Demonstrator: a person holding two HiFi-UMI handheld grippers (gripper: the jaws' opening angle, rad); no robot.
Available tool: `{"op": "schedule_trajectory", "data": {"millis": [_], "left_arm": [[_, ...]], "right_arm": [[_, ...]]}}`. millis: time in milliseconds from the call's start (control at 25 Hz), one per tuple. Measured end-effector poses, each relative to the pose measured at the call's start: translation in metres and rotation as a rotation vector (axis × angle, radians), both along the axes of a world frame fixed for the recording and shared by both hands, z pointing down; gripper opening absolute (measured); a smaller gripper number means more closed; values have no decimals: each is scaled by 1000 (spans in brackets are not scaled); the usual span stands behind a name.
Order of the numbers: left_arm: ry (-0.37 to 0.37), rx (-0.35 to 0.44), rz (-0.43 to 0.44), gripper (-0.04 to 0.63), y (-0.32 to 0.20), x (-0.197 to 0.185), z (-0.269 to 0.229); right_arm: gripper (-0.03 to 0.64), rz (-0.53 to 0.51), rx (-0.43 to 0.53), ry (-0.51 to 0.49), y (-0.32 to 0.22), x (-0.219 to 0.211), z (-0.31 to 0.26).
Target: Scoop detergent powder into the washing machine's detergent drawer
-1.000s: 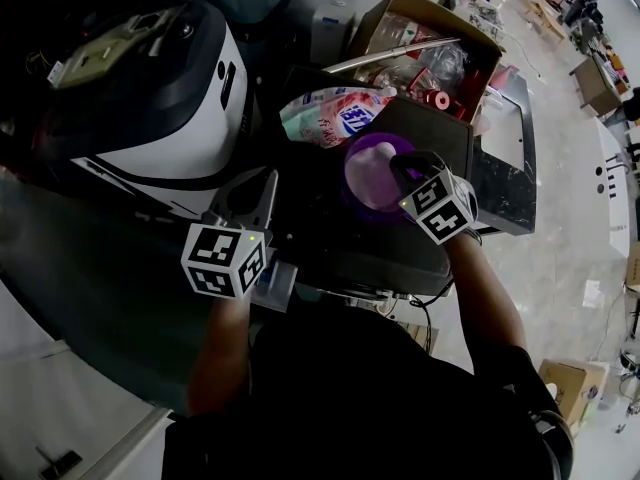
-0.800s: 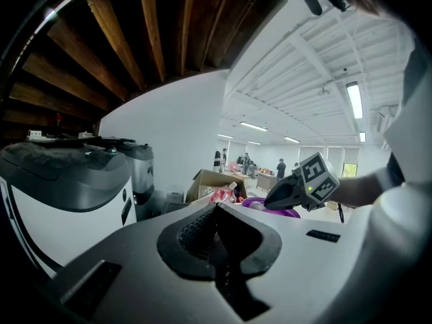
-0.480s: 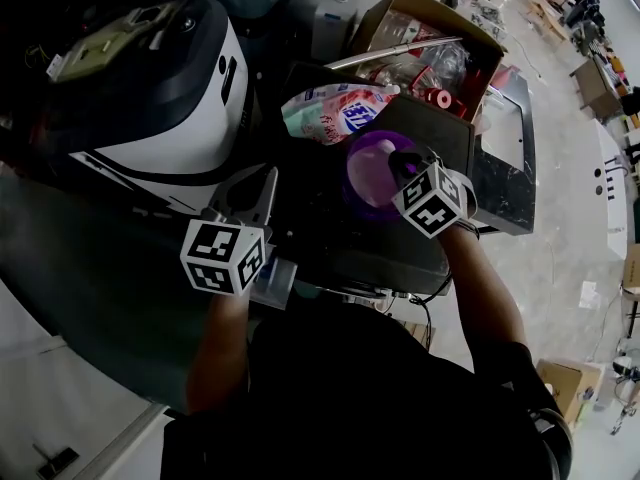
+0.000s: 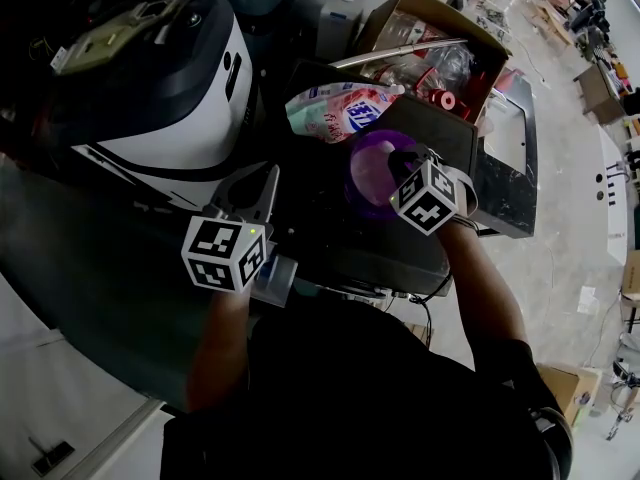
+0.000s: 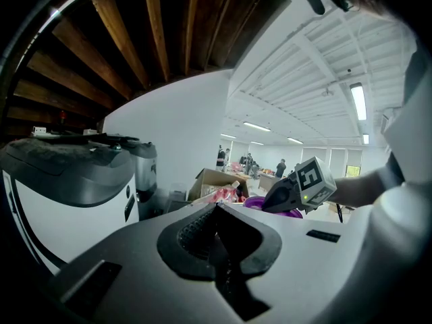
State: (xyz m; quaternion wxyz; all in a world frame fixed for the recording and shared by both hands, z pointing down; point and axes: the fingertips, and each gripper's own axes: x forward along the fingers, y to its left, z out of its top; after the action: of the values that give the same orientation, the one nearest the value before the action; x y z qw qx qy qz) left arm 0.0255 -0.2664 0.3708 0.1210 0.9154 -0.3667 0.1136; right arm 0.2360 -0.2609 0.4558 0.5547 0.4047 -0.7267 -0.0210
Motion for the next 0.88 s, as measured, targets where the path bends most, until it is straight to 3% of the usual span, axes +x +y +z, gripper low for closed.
{"op": "schedule_trajectory", "data": {"millis": [560, 880], "left_arm": [[6, -14, -21, 8, 4, -5, 7], [1, -27, -34, 8, 7, -11, 12]], "right_arm": [[23, -60, -57, -74, -1, -26, 4], [23, -77, -58, -47, -1, -27, 4]]}}
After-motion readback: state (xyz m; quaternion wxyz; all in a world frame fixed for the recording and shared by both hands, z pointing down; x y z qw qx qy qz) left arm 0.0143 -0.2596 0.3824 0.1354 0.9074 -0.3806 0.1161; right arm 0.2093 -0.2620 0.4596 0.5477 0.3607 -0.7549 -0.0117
